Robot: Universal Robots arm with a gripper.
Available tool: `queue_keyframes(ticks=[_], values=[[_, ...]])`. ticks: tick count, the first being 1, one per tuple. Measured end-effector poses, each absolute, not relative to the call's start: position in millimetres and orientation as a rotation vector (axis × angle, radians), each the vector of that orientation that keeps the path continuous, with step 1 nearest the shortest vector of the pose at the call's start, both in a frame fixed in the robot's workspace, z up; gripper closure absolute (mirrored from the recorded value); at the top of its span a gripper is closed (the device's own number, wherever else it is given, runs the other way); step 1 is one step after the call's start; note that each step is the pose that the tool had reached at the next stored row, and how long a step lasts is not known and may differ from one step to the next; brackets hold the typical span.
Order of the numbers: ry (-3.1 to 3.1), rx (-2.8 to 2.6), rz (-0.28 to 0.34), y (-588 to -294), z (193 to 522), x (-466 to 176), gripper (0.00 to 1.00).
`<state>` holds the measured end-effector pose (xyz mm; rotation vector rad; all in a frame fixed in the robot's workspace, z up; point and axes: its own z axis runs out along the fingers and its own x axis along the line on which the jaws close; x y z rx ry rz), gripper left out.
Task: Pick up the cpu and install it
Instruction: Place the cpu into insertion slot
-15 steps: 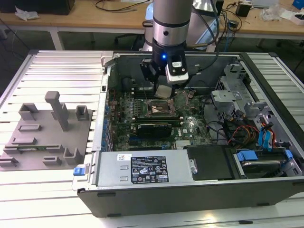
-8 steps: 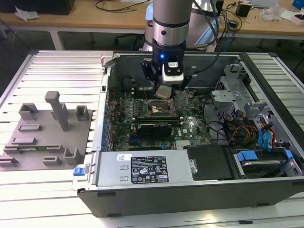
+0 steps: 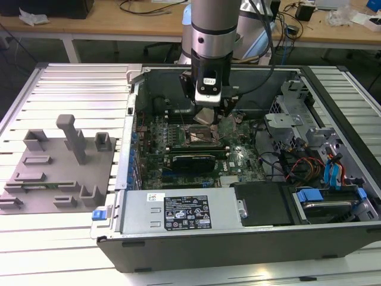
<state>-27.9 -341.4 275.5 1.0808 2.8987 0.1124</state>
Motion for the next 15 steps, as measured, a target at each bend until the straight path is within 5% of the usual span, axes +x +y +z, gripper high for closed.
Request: queue_keyframes(ticks=[15], values=[[2.651, 1.571, 0.098, -341.4, 272.0, -27.8, 0.45]])
